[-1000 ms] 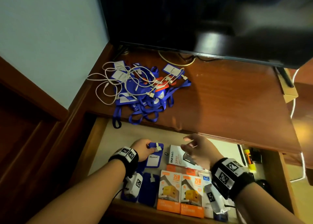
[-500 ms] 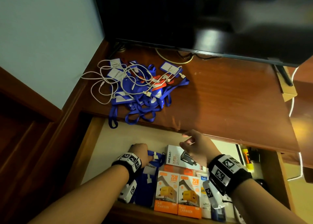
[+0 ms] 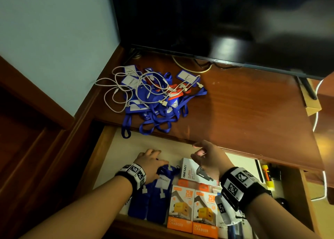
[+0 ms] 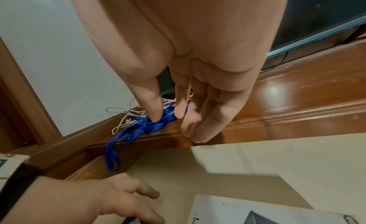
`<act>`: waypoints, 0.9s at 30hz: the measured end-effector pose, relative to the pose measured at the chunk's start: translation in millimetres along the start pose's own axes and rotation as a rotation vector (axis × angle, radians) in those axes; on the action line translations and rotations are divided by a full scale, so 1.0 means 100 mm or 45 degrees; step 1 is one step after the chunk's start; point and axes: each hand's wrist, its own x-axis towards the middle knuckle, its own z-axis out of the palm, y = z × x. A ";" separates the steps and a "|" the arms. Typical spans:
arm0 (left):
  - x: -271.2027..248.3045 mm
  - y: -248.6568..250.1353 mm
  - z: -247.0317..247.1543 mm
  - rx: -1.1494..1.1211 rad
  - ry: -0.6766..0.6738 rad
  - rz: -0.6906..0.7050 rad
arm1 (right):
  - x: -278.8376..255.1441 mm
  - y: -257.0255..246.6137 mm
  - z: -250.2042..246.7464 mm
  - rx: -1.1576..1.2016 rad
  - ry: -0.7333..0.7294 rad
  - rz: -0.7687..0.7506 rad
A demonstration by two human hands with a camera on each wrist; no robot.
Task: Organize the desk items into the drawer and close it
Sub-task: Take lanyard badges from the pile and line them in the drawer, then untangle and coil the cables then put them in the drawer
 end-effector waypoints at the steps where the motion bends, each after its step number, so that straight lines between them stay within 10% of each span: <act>1: 0.01 0.02 0.02 0.031 0.002 0.009 | 0.00 -0.02 0.00 -0.011 0.001 -0.003; 19: 0.00 -0.14 0.12 -0.249 0.176 -0.255 | 0.09 -0.15 -0.03 -0.092 0.006 -0.013; 27: -0.16 -0.34 0.19 -0.165 -0.074 -0.220 | 0.44 -0.56 -0.14 -0.171 0.005 -0.159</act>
